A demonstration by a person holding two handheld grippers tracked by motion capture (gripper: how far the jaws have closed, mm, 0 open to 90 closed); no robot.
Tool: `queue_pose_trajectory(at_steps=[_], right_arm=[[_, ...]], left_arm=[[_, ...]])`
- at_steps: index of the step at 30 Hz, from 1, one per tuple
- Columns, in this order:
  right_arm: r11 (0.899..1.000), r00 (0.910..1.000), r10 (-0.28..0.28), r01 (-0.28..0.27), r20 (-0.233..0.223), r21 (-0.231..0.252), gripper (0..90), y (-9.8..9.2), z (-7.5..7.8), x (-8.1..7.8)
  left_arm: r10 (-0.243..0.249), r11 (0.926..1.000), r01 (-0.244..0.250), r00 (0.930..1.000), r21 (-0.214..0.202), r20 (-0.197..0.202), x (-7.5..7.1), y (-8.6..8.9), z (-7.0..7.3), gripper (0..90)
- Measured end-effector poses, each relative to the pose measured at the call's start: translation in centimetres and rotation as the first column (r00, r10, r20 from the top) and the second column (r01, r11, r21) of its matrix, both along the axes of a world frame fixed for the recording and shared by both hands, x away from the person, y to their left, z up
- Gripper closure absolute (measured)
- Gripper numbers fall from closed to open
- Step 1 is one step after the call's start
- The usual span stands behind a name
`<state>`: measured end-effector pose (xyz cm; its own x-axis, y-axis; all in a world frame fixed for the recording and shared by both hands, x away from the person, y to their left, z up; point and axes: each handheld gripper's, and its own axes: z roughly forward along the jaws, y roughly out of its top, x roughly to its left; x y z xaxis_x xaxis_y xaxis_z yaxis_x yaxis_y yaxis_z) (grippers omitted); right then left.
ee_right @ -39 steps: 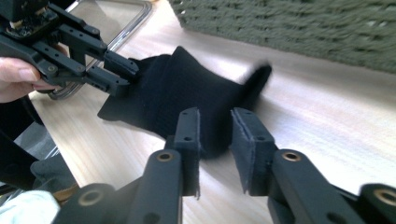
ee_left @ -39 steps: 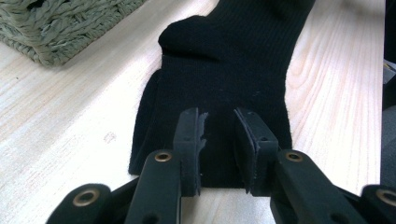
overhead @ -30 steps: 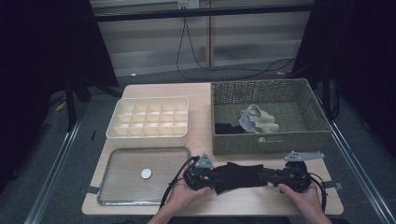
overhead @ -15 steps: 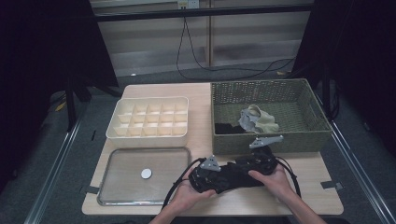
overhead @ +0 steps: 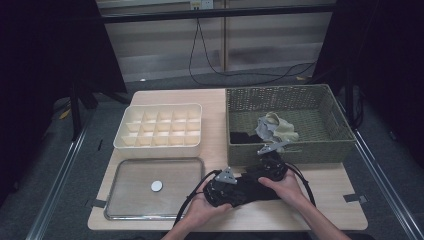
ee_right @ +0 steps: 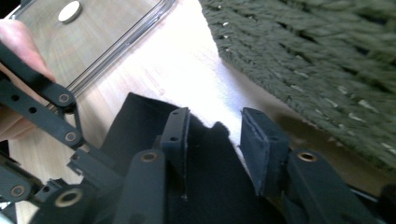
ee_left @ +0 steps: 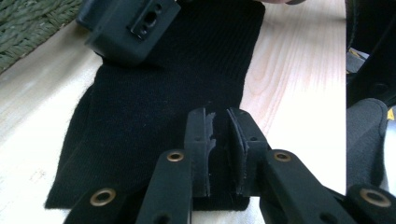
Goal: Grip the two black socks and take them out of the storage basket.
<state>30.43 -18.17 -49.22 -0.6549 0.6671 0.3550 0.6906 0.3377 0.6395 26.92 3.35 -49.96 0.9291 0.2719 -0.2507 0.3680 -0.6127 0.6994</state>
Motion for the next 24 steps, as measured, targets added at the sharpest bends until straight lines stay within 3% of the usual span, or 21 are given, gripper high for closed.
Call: queue_pose_trajectory(at_steps=[3,6,8,10,14,16,19,24], right_arm=[[1.000,1.0000,-0.006,0.006,0.002,0.010,77.6,-0.1,0.1,0.0],[0.998,1.0000,-0.001,0.001,0.002,0.058,86.9,-0.6,0.5,-0.1],[0.997,1.0000,-0.001,0.001,0.003,0.071,87.8,-0.7,0.8,-0.3],[0.997,1.0000,0.000,0.000,0.008,0.083,88.1,-0.8,1.0,-0.4],[0.994,0.9999,0.001,-0.003,0.017,0.112,88.2,-1.0,1.6,-0.7],[0.992,0.9997,-0.008,0.006,0.021,0.126,88.2,-1.2,2.0,-0.8],[0.989,0.9991,-0.021,0.015,0.036,0.148,88.1,-1.5,2.5,-1.0],[0.986,0.9981,-0.021,0.011,0.059,0.167,88.1,-1.5,3.2,-1.5]], left_arm=[[0.004,1.0000,-0.004,1.0000,-0.002,0.002,-0.1,-0.1,0.0,77.7],[0.003,1.0000,-0.003,1.0000,-0.003,0.003,-0.1,-0.1,0.0,75.5],[0.007,1.0000,-0.007,1.0000,0.002,0.004,0.0,0.0,0.1,73.8],[0.010,0.9998,-0.010,0.9999,-0.020,-0.006,-0.1,0.1,0.3,71.0],[-0.023,0.9970,0.021,0.9996,-0.074,-0.019,-0.4,0.0,1.0,71.3],[-0.050,0.9956,0.048,0.9983,-0.080,-0.029,-0.5,-0.2,1.2,73.6],[-0.085,0.9949,0.084,0.9959,-0.056,-0.031,-0.7,-0.6,1.2,76.2],[-0.061,0.9966,0.058,0.9970,-0.058,-0.047,-0.1,-1.1,0.9,77.5]])
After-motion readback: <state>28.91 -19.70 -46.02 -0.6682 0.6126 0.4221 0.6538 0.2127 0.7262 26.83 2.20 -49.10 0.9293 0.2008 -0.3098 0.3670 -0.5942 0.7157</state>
